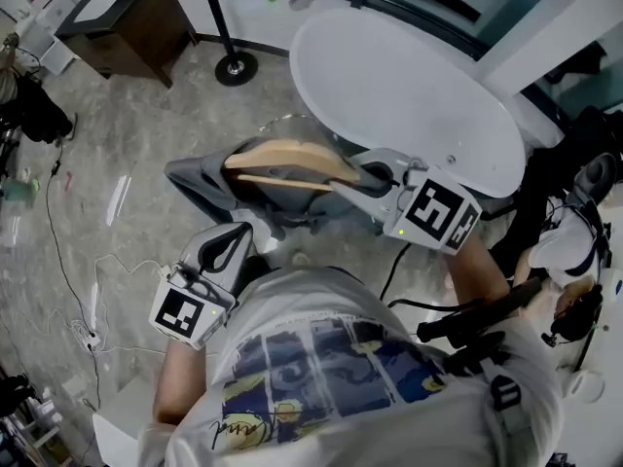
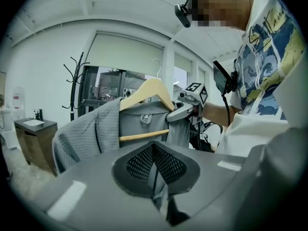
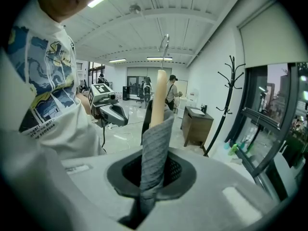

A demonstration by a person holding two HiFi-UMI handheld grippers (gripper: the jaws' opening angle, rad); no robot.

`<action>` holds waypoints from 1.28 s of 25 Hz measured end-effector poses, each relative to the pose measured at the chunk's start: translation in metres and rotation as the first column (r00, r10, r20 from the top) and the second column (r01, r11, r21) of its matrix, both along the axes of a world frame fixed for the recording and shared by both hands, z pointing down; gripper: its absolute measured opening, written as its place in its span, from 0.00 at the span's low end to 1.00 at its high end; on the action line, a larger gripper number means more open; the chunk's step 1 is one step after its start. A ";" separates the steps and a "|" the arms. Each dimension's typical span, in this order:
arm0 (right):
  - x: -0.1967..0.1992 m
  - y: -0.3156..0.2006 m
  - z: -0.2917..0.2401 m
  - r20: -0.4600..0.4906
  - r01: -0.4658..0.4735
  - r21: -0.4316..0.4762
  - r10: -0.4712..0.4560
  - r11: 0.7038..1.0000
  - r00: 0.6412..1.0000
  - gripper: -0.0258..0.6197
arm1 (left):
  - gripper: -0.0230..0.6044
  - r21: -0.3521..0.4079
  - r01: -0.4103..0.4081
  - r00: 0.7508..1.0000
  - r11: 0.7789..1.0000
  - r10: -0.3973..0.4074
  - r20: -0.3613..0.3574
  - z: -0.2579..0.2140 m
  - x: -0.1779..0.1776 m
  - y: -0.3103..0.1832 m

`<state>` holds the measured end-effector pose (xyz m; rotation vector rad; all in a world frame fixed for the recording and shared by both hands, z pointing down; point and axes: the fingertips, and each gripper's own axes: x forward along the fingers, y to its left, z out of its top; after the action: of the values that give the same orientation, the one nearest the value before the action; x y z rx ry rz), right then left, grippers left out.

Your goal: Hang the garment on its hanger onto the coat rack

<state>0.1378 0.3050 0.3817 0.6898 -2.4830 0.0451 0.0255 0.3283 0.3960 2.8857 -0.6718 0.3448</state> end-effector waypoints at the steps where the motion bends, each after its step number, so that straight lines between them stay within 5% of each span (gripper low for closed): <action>1: 0.000 0.000 0.002 0.007 0.000 -0.002 0.000 1.000 1.000 0.05 | 0.04 -0.001 0.002 1.000 1.000 -0.002 -0.003 0.001 0.000 0.001; 15: -0.005 -0.045 0.015 0.000 0.027 0.018 -0.027 0.999 1.000 0.05 | 0.04 -0.050 0.062 0.997 0.997 -0.064 -0.043 0.015 -0.013 -0.031; 32: -0.081 -0.262 -0.005 -0.050 -0.039 0.024 0.040 0.999 0.998 0.05 | 0.09 -0.009 -0.029 0.995 1.000 0.028 -0.101 -0.001 -0.101 -0.250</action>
<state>0.0573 0.0428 0.3769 0.7411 -2.4249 0.0141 -0.0753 0.0784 0.3948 2.8829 -0.6106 0.2042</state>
